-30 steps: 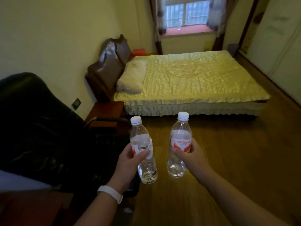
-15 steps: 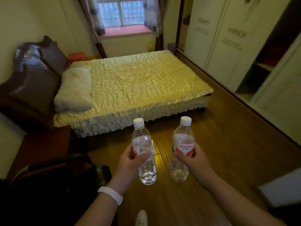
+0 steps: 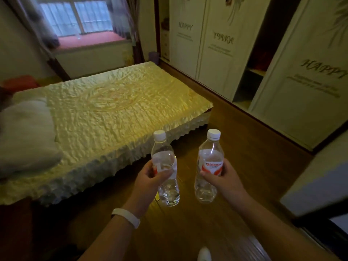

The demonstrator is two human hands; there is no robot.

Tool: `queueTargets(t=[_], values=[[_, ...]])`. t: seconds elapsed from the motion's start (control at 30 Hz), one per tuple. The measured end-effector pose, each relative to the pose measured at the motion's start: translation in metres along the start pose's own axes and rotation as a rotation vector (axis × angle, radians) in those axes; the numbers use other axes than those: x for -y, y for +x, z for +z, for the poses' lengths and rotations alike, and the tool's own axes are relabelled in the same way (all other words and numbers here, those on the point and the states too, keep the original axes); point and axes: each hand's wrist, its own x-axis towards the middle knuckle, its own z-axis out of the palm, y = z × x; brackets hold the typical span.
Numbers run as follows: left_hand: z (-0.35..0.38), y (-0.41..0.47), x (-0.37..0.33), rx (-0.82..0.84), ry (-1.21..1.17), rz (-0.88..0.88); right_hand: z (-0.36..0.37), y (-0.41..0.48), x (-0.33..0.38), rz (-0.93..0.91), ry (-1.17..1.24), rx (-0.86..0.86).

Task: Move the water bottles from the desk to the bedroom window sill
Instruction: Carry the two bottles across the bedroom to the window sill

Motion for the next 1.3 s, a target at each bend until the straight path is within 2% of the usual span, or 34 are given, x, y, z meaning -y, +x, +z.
queueTargets(t=[0.37, 0.63, 0.9, 1.3], values=[[0.067, 0.150, -0.006, 0.065, 0.090, -0.028, -0.055, 0.136, -0.009, 0.030, 0.123, -0.075], [0.161, 0.273, -0.036, 0.104, 0.141, -0.016, -0.148, 0.252, 0.011, 0.013, 0.110, -0.148], [0.239, 0.368, -0.059, 0.221, 0.132, 0.015, -0.214, 0.329, 0.034, -0.010, 0.078, -0.170], [0.292, 0.581, -0.064, 0.330, 0.075, -0.032, -0.268, 0.511, 0.035, 0.099, 0.028, -0.311]])
